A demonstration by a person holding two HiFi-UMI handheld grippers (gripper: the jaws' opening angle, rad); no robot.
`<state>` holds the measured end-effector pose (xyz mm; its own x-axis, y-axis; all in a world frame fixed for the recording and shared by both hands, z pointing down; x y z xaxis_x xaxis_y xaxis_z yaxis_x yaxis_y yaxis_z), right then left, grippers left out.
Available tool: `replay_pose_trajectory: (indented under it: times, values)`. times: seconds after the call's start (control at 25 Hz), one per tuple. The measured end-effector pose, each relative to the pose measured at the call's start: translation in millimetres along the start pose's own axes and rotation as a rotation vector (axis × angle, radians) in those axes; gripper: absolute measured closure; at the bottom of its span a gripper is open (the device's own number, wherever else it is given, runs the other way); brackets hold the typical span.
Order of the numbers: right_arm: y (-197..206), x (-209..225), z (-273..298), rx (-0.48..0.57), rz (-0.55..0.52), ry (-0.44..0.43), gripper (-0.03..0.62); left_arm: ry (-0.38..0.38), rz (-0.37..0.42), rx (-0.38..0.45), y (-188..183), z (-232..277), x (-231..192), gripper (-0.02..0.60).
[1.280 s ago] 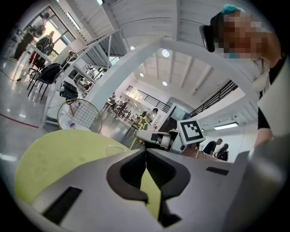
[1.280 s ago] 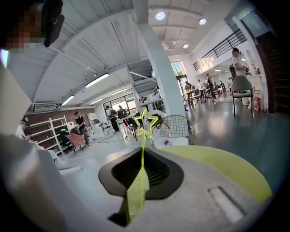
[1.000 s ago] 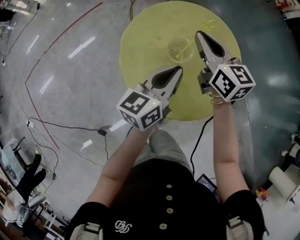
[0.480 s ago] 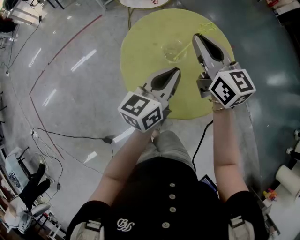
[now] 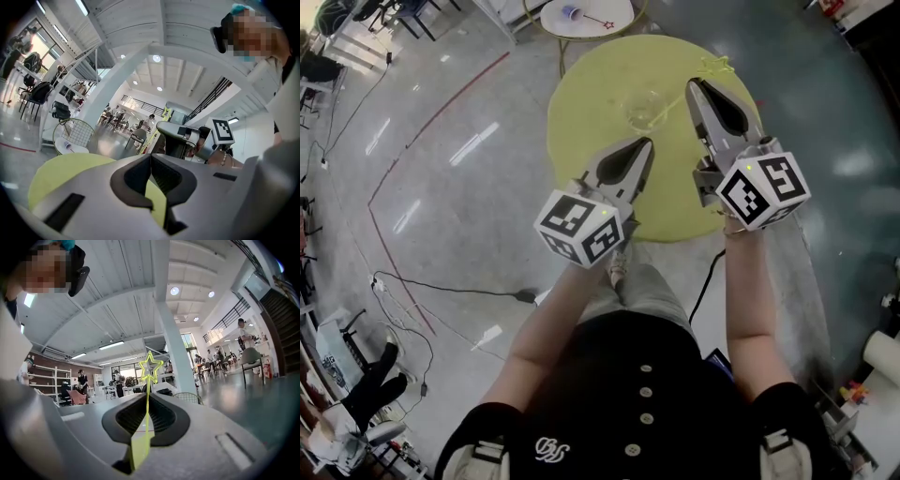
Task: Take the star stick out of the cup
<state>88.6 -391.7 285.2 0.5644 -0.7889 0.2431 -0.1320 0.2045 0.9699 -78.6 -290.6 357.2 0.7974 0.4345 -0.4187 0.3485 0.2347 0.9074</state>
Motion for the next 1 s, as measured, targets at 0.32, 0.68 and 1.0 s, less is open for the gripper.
replay_pose_trajectory:
  times: [0.32, 0.68, 1.0]
  values:
    - [-16, -16, -24, 0.031, -0.061, -0.015, 0.58, 0.031, 0.035, 0.053, -18, -4, 13, 0.568]
    - [-24, -34, -59, 0.066, -0.09, 0.002, 0.58, 0.065, 0.087, 0.095, -34, -22, 33, 0.568]
    - [-11, -60, -96, 0.063, -0.068, 0.004, 0.58, 0.108, 0.099, 0.095, -29, -45, 55, 0.568]
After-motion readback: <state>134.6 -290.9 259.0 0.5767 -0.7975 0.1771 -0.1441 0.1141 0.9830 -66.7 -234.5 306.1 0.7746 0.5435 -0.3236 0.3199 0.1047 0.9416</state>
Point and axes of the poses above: the fingertips, and each gripper's own axes: z forward along the fingers, x to its right, y out of its underside, the point moved 10 cm from there along -z, backward along the fingers, and after that the axes turned 3 degrees about z, right-handed, at the moved point
